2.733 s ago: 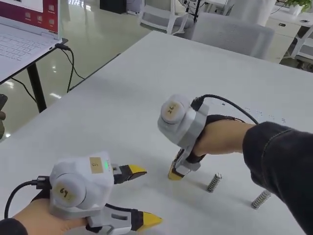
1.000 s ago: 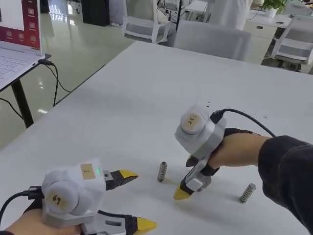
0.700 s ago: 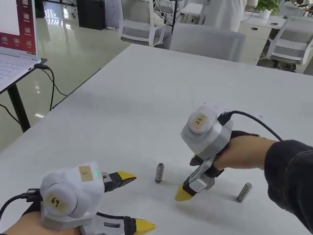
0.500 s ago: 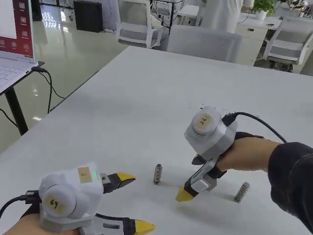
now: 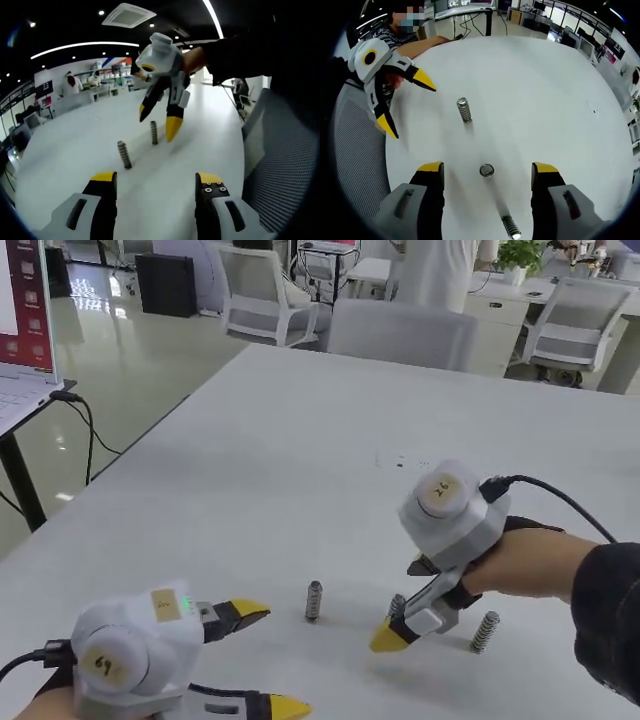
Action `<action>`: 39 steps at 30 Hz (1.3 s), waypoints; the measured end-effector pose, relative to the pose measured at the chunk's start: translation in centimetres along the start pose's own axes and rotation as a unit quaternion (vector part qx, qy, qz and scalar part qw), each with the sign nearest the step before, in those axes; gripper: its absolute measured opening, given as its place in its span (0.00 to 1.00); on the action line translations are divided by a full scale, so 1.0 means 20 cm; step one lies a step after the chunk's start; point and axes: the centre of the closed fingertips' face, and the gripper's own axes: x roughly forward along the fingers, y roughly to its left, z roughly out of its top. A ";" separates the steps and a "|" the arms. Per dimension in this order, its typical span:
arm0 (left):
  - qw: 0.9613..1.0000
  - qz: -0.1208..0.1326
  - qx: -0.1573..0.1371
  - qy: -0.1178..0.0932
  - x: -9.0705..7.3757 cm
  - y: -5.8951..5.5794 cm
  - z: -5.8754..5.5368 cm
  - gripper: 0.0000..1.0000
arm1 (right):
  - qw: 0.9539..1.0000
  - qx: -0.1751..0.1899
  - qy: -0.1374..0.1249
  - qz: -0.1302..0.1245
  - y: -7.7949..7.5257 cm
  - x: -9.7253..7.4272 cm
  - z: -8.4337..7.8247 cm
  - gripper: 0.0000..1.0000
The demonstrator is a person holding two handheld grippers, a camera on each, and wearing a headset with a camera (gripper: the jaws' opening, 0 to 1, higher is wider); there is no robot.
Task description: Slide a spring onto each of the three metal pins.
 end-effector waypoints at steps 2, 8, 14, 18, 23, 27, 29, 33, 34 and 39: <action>1.000 0.000 0.000 0.000 0.00 0.00 0.00 0.58 | 1.000 0.005 -0.001 -0.003 -0.01 -0.01 -0.02 0.71; 1.000 -0.002 0.001 0.001 0.01 0.00 0.00 0.58 | 1.000 0.023 -0.007 -0.018 -0.05 -0.06 -0.09 0.71; 1.000 -0.005 0.002 0.001 0.02 0.00 0.01 0.58 | 0.999 0.042 -0.012 -0.028 -0.08 -0.10 -0.15 0.71; 1.000 -0.007 0.002 0.003 0.02 0.00 0.00 0.58 | 0.998 0.054 -0.017 -0.035 -0.10 -0.13 -0.20 0.72; 1.000 -0.009 0.002 0.002 0.03 0.00 0.00 0.58 | 0.996 0.073 -0.025 -0.048 -0.13 -0.17 -0.27 0.72; 1.000 -0.009 0.002 0.002 0.04 0.00 0.01 0.58 | 0.994 0.087 -0.032 -0.055 -0.13 -0.20 -0.32 0.73; 1.000 -0.010 0.002 0.001 0.04 0.00 0.01 0.58 | 0.993 0.095 -0.036 -0.058 -0.13 -0.21 -0.34 0.73; 1.000 -0.011 0.001 0.000 0.05 -0.01 0.01 0.58 | 0.991 0.107 -0.049 -0.066 -0.13 -0.24 -0.39 0.73; 1.000 -0.012 0.001 0.000 0.05 -0.01 0.01 0.58 | 0.990 0.113 -0.053 -0.069 -0.13 -0.25 -0.40 0.73; 1.000 -0.012 -0.003 -0.002 0.05 -0.01 0.01 0.58 | 0.987 0.123 -0.065 -0.077 -0.10 -0.27 -0.44 0.73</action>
